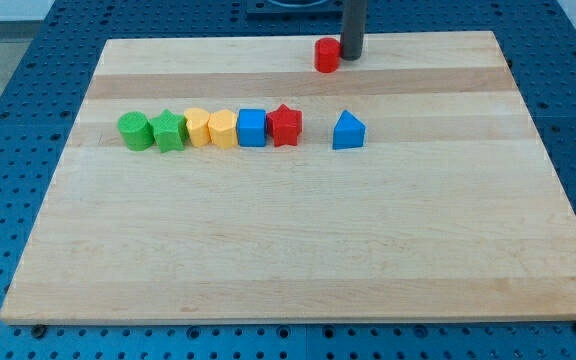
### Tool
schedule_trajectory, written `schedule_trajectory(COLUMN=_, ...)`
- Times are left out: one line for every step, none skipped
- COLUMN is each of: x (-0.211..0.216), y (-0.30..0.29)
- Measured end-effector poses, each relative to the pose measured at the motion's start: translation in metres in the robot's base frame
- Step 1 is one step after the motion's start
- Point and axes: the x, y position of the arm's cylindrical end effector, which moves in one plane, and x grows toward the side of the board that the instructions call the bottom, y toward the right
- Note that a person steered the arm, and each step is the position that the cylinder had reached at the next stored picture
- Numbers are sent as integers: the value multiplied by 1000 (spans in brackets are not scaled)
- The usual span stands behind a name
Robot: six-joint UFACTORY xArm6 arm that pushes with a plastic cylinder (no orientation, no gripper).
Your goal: Slide red star close to the red circle
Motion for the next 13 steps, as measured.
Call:
schedule_trajectory(x=0, y=-19)
schedule_trajectory(x=0, y=-27)
schedule_trajectory(x=0, y=-25)
schedule_trajectory(x=22, y=2)
schedule_trajectory(x=59, y=20)
schedule_trajectory(x=91, y=11)
schedule_trajectory(x=121, y=-10)
schedule_trajectory(x=155, y=-32)
schedule_trajectory(x=198, y=-53)
schedule_trajectory(x=213, y=-83)
schedule_trajectory(x=203, y=-87)
schedule_trajectory(x=178, y=-86)
schedule_trajectory(x=158, y=-86)
